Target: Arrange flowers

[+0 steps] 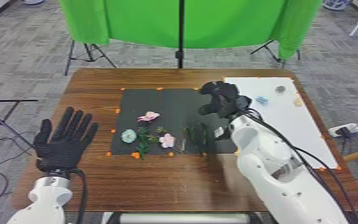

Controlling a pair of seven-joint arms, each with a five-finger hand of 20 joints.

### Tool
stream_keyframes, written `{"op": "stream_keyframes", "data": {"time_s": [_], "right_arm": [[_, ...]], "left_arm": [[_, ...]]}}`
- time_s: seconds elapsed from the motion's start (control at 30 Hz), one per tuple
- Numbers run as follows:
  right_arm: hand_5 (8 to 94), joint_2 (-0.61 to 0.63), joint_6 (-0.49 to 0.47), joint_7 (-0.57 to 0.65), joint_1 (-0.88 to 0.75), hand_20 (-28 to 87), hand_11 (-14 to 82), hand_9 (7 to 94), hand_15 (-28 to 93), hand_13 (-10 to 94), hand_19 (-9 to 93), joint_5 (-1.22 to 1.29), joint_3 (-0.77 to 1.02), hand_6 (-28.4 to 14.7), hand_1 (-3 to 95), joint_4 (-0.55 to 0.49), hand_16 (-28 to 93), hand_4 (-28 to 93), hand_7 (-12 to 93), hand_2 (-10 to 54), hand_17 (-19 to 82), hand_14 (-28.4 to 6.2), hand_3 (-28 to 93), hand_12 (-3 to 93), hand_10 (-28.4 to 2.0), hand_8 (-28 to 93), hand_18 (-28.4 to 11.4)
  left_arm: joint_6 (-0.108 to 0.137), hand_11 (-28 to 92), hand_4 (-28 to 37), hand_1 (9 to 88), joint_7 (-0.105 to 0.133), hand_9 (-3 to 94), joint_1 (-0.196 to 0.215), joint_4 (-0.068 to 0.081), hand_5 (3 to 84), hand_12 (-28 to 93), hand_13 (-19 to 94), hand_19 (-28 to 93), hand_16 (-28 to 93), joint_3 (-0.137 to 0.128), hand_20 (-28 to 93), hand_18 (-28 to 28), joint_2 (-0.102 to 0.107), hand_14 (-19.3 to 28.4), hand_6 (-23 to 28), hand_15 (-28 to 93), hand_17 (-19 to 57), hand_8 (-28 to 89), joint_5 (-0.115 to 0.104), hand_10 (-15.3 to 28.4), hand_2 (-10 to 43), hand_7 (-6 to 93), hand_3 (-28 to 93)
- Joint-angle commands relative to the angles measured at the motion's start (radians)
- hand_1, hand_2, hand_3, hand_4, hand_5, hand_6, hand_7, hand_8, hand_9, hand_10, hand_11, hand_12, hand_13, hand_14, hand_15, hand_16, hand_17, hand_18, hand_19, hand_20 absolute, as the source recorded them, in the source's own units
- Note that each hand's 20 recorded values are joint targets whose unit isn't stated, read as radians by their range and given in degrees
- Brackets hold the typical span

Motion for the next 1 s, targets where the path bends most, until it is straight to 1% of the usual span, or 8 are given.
{"op": "stream_keyframes", "data": {"time_s": [0.03, 0.07, 0.1, 0.13, 0.17, 0.77, 0.93, 1.0], "right_arm": [[53.5, 0.158, 0.014, 0.082, 0.009, 40, 12.2, 50.8, 52, 48, 84, -0.023, 0.144, -2.9, 75.1, 0.077, 14, 73, 18, -9.5, 26, -13.1, -28, 14.1, -15.8, -14, -22.2], [53.6, 0.166, 0.007, 0.090, 0.004, 40, 12.2, 50.7, 52, 48, 84, -0.024, 0.154, -2.8, 75.5, 0.083, 14, 74, 18, -9.5, 26, -13.1, -28, 14.1, -15.7, -14, -22.2], [53.4, 0.173, 0.006, 0.090, 0.005, 40, 13.4, 50.0, 53, 48, 83, -0.023, 0.158, -2.8, 62.5, 0.098, 15, 45, 19, -9.5, 26, -13.3, 12, 14.0, -15.6, -15, -22.9], [53.7, 0.176, 0.007, 0.089, 0.006, 41, 12.1, 50.6, 52, 48, 83, -0.028, 0.161, -2.7, 48.3, 0.114, 14, -16, 18, -9.5, 26, -13.0, 69, 13.8, -15.4, -14, -22.3], [53.9, 0.180, 0.004, 0.090, 0.007, 41, 12.0, 50.6, 51, 48, 83, -0.034, 0.162, -2.6, 46.4, 0.128, 14, -25, 18, -9.5, 26, -12.9, 78, 13.8, -15.2, -14, -22.2], [51.4, 0.131, 0.020, 0.016, 0.185, 36, 10.3, 47.3, 41, 49, 83, -0.032, 0.032, -0.3, 47.8, 0.435, 14, -28, 19, -9.5, 27, -11.2, 76, 11.3, -11.9, -16, -21.3], [66.4, 0.127, 0.077, 0.001, 0.178, 37, 14.8, 65.6, 42, 58, 85, -0.077, 0.019, 1.7, 54.9, 0.468, 21, -28, 22, -9.5, 29, -8.6, 69, 13.8, -10.3, -11, -20.2], [72.1, 0.129, 0.083, -0.007, 0.167, 38, 10.2, 75.6, 39, 63, 85, -0.078, 0.023, 2.3, 59.9, 0.464, 32, -28, 26, -9.5, 30, -6.8, 66, 24.2, -9.8, -7, -19.7]], "left_arm": [[-0.008, 17, -28.3, 24.6, 0.015, 36.2, 0.029, -0.010, 43.2, 9, 26, 31, -6, -0.007, 12, 13.0, -0.009, 15.4, 9.2, 29, -7.8, -9, -0.002, 14.5, 11.1, 9.3, 77], [-0.008, 17, -28.3, 24.6, 0.016, 36.2, 0.032, -0.011, 43.2, 9, 26, 31, -6, -0.008, 12, 13.0, -0.009, 15.4, 9.2, 29, -7.8, -9, -0.002, 14.5, 11.2, 9.3, 77], [-0.007, 17, -28.3, 24.5, 0.017, 36.2, 0.035, -0.012, 43.2, 9, 26, 31, -6, -0.009, 12, 13.0, -0.010, 15.4, 9.2, 29, -7.8, -9, -0.003, 14.5, 11.2, 9.3, 77], [-0.006, 17, -28.3, 24.5, 0.019, 36.2, 0.035, -0.011, 43.2, 9, 26, 31, -6, -0.009, 12, 13.0, -0.009, 15.5, 9.2, 29, -7.8, -9, -0.004, 14.5, 11.2, 9.4, 77], [-0.007, 17, -28.3, 24.5, 0.018, 36.2, 0.036, -0.012, 43.2, 9, 26, 31, -6, -0.009, 12, 13.0, -0.010, 15.5, 9.2, 29, -7.8, -9, -0.004, 14.5, 11.3, 9.3, 77], [0.001, 17, -28.3, 24.6, 0.007, 36.2, 0.031, -0.007, 43.3, 9, 26, 31, -6, 0.021, 12, 13.0, -0.010, 15.5, 9.3, 29, -7.8, -9, -0.004, 14.4, 11.9, 9.3, 77], [0.002, 17, -28.3, 24.5, -0.001, 36.3, 0.030, -0.006, 43.3, 9, 26, 31, -6, 0.022, 12, 13.0, -0.011, 15.5, 9.3, 29, -7.8, -9, -0.004, 14.4, 12.2, 9.4, 77], [0.002, 17, -28.3, 24.4, 0.000, 36.3, 0.033, -0.006, 43.3, 9, 26, 31, -6, 0.018, 12, 13.0, -0.009, 15.5, 9.3, 29, -7.8, -9, -0.003, 14.4, 12.4, 9.4, 77]]}}
